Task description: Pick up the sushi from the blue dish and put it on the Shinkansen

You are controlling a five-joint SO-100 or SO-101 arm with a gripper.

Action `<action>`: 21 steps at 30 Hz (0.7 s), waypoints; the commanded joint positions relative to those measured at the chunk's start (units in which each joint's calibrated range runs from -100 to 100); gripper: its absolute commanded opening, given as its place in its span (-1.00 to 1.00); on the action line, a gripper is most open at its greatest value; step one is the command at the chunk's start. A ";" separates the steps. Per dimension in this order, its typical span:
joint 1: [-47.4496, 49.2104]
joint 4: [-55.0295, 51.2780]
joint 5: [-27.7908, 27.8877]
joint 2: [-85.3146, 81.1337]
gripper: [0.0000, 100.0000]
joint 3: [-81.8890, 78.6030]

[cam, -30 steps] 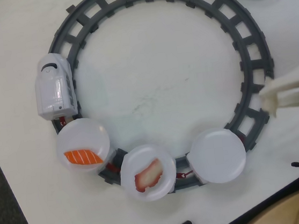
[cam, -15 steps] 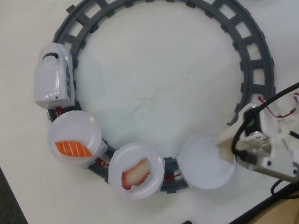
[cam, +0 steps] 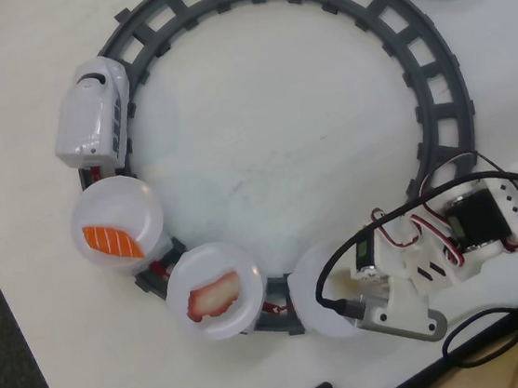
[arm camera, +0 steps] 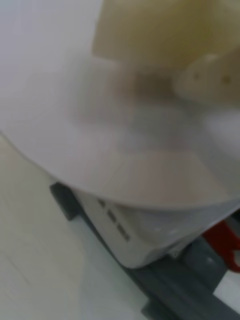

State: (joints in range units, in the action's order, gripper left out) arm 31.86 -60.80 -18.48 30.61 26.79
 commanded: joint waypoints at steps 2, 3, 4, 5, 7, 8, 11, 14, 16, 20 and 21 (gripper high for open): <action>-0.26 -0.26 -0.29 0.83 -0.70 4.72; -0.26 -0.26 -0.34 1.00 -0.61 4.72; -0.26 -0.26 -0.34 1.00 -0.53 4.81; -0.26 -0.26 -0.34 0.83 -0.46 4.81; -0.26 -0.26 -0.34 0.33 -0.38 4.99; -0.26 -0.26 -0.34 0.25 -0.36 5.08; -0.26 -0.26 -0.34 0.25 -0.35 7.41; -0.26 0.34 0.13 1.25 -0.39 9.03; -0.35 1.63 0.18 2.08 -0.46 9.75; -1.23 1.88 -0.29 4.09 -0.49 13.52; -1.32 1.54 -0.29 4.00 -0.49 14.77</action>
State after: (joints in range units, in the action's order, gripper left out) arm 31.63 -59.32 -18.48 35.41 35.07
